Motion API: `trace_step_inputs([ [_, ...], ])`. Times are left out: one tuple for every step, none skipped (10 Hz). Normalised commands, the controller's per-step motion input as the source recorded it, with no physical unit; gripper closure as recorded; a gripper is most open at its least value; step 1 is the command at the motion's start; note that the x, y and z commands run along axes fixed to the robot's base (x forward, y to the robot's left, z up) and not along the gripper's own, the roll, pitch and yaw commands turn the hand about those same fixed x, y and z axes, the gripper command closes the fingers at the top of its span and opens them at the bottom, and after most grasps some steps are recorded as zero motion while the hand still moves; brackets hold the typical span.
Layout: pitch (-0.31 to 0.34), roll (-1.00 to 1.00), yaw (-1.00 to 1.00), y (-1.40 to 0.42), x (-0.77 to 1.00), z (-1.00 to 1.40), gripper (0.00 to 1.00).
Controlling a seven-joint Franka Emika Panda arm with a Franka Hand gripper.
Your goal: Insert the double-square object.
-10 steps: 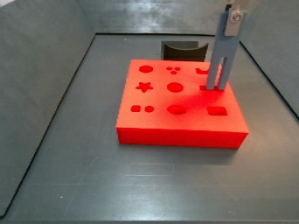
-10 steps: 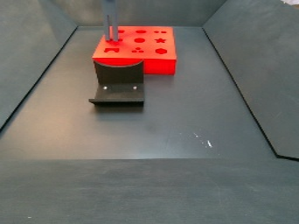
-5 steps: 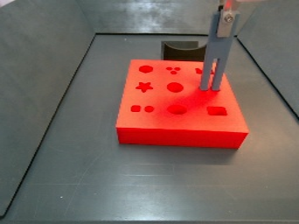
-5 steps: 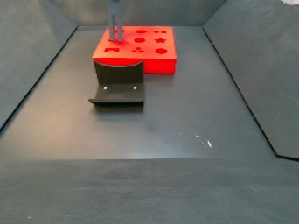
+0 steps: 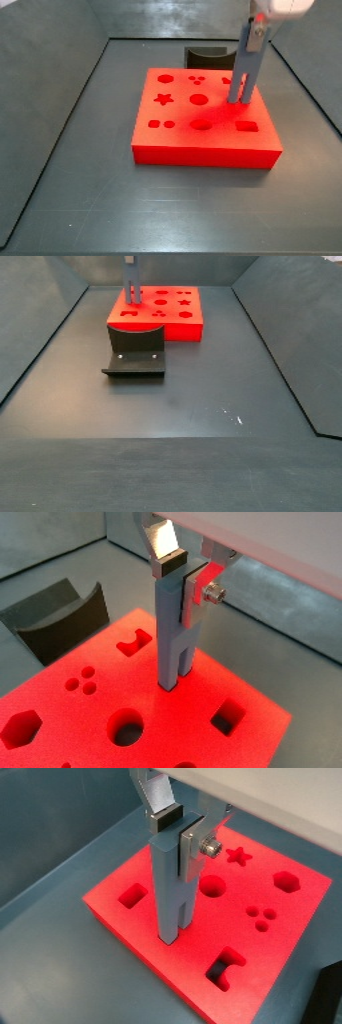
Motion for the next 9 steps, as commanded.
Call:
trace_step_inputs([
  [0.000,0.07,0.01,0.06,-0.13,-0.45,1.00],
  [0.000,0.01,0.03,0.14,-0.22,-0.42,1.00],
  [0.000,0.03,0.05,0.13,-0.14,-0.38,1.00],
  [0.000,0.01,0.06,0.09,0.00,-0.42,1.00],
  [0.000,0.00,0.04,0.08,0.11,-0.41,1.00],
  [0.000,0.00,0.04,0.09,0.15,-0.37,1.00],
  [0.000,-0.02,0.00,0.00,0.06,-0.20,1.00],
  [-0.007,-0.08,0.00,0.04,0.00,-0.06,1.00],
  [0.000,0.00,0.00,0.00,0.00,0.00,1.00],
])
